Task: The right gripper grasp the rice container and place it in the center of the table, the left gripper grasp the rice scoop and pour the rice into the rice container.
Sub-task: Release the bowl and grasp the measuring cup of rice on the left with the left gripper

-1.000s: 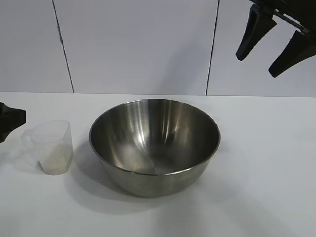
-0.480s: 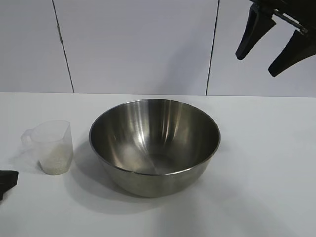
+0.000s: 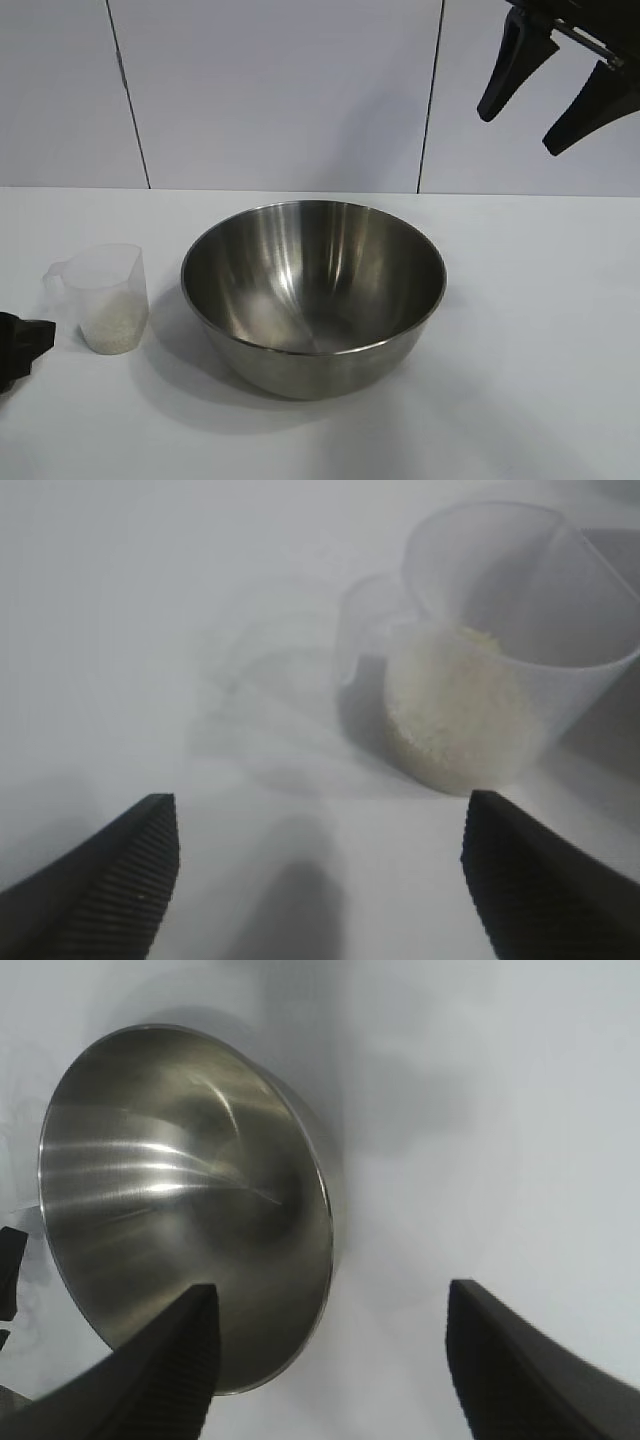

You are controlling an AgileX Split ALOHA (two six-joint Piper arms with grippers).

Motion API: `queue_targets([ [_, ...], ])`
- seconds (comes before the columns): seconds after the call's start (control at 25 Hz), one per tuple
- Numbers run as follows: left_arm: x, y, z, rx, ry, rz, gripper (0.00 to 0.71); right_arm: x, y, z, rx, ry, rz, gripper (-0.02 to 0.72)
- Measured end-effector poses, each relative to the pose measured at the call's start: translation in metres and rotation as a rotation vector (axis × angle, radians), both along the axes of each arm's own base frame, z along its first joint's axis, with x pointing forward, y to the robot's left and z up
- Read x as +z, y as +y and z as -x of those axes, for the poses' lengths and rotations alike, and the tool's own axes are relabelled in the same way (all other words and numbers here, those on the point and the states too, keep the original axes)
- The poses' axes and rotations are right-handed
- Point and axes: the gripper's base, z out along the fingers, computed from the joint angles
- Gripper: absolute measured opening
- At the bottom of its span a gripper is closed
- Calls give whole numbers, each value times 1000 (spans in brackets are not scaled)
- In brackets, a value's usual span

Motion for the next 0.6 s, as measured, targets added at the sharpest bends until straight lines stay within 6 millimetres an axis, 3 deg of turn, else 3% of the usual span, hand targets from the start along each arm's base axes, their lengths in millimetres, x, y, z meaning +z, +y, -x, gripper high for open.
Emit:
queue_targets([
  [0.6,2,4,-10,69,-30,2,540,0,0,-1,-3,-6,0,452],
])
